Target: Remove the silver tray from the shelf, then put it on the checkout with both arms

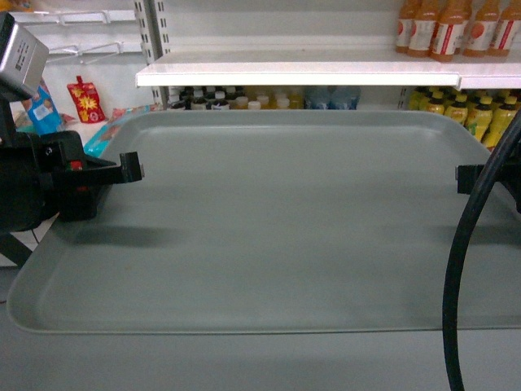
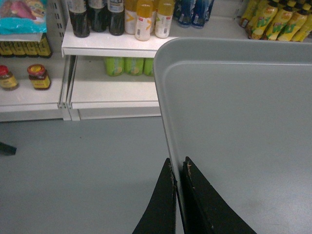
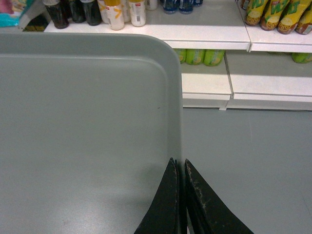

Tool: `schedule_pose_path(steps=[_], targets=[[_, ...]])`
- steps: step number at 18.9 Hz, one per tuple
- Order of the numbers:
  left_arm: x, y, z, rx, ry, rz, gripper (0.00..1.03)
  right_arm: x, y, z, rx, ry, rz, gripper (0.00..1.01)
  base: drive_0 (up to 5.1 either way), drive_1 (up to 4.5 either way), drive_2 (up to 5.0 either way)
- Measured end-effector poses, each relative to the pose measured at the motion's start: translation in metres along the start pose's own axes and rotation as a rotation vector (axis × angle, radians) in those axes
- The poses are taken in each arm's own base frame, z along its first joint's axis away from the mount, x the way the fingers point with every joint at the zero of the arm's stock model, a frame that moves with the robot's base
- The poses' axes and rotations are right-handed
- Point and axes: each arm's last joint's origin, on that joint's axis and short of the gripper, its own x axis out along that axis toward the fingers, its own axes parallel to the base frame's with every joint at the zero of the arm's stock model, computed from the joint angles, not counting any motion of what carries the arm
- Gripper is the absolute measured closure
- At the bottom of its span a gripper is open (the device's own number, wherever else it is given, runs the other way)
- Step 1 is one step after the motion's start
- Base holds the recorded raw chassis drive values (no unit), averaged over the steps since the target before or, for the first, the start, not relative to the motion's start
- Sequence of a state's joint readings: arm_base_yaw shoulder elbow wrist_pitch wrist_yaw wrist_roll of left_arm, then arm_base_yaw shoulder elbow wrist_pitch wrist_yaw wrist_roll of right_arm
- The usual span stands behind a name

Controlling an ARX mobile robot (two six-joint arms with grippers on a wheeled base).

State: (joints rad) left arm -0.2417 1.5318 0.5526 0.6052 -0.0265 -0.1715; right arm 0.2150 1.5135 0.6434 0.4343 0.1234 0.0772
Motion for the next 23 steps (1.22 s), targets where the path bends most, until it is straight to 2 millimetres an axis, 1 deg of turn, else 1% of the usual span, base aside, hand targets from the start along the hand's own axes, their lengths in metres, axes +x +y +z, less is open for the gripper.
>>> schedule_pose_path(steps=[23], targets=[[0.0,0.0,0.0006,0.0,-0.005,0.0,1.0,-0.0003,0.0001,0.0012,0.001,-0.01,0.0,0.99,0.1,-4.27,4.4]])
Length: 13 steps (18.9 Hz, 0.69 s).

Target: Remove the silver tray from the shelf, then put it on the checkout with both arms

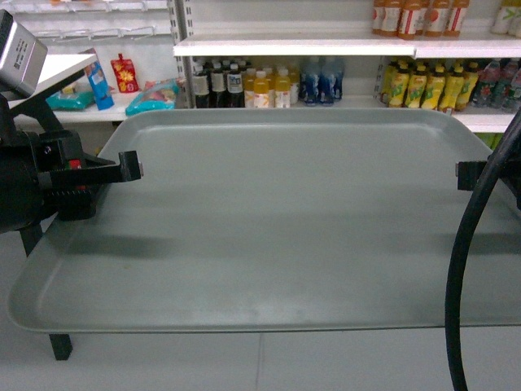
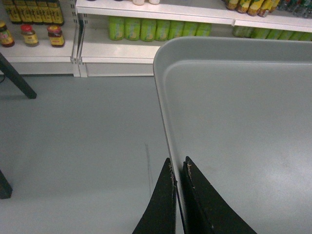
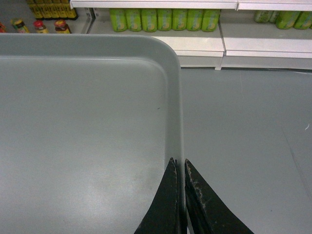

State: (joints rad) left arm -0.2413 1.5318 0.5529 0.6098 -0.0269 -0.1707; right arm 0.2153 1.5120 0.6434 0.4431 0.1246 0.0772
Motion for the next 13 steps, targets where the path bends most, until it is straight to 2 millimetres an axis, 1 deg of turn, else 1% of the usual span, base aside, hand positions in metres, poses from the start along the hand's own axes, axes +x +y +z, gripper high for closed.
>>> schedule_pose_path(steps=[13], targets=[[-0.0008,-0.0005,-0.0002,0.0,-0.003,-0.001,1.0,-0.0008,0.0,0.0001,-0.001,0.0,-0.001,0.99,0.0,-4.31,4.4]])
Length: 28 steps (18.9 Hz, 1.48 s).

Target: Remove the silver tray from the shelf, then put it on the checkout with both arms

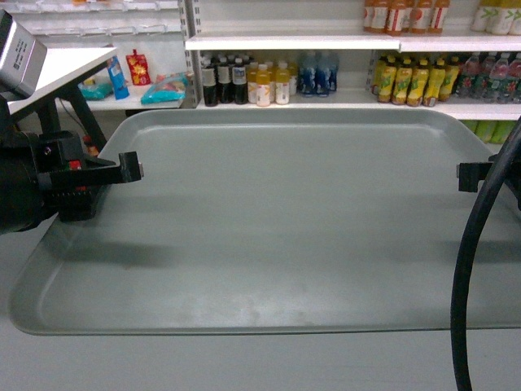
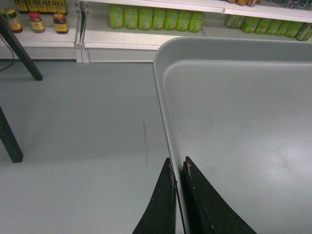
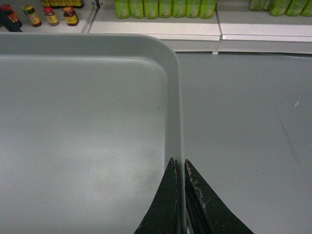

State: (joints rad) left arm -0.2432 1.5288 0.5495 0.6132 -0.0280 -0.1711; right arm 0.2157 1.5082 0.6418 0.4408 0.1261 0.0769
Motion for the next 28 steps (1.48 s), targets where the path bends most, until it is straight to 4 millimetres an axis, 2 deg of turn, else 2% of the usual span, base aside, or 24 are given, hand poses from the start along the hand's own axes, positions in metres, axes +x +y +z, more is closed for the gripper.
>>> schedule_pose_path(steps=[28], targets=[[0.0004,-0.0005,-0.0005,0.0,0.004,-0.001,1.0,0.0004,-0.0002,-0.0003,0.0,0.001,-0.001,0.99,0.0,-4.31,4.4]])
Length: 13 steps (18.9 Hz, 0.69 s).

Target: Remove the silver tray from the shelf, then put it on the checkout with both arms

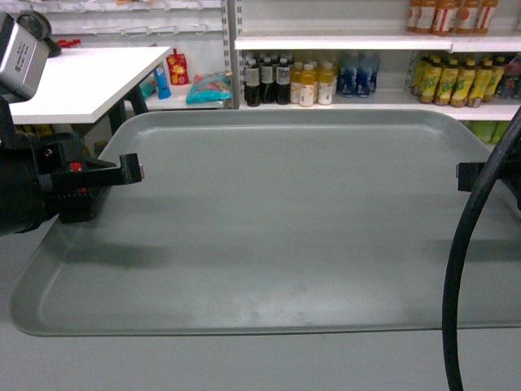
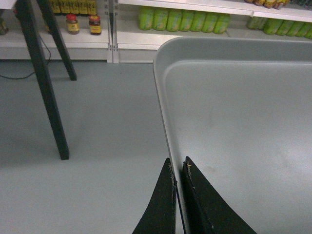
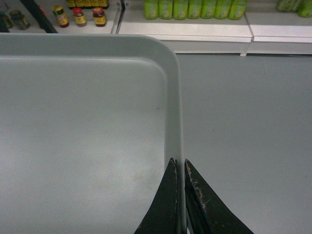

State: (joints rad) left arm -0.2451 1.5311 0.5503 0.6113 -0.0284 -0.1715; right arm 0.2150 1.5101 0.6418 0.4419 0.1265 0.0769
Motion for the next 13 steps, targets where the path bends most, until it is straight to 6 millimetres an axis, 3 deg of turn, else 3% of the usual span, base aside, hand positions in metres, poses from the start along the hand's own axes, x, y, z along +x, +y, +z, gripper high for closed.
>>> schedule_pose_path(steps=[13], targets=[[0.0001,0.0,0.0005,0.0,-0.002,-0.001,1.0,0.0,0.0,0.0002,-0.001,-0.002,0.0,0.99,0.0,-4.31,4.4]])
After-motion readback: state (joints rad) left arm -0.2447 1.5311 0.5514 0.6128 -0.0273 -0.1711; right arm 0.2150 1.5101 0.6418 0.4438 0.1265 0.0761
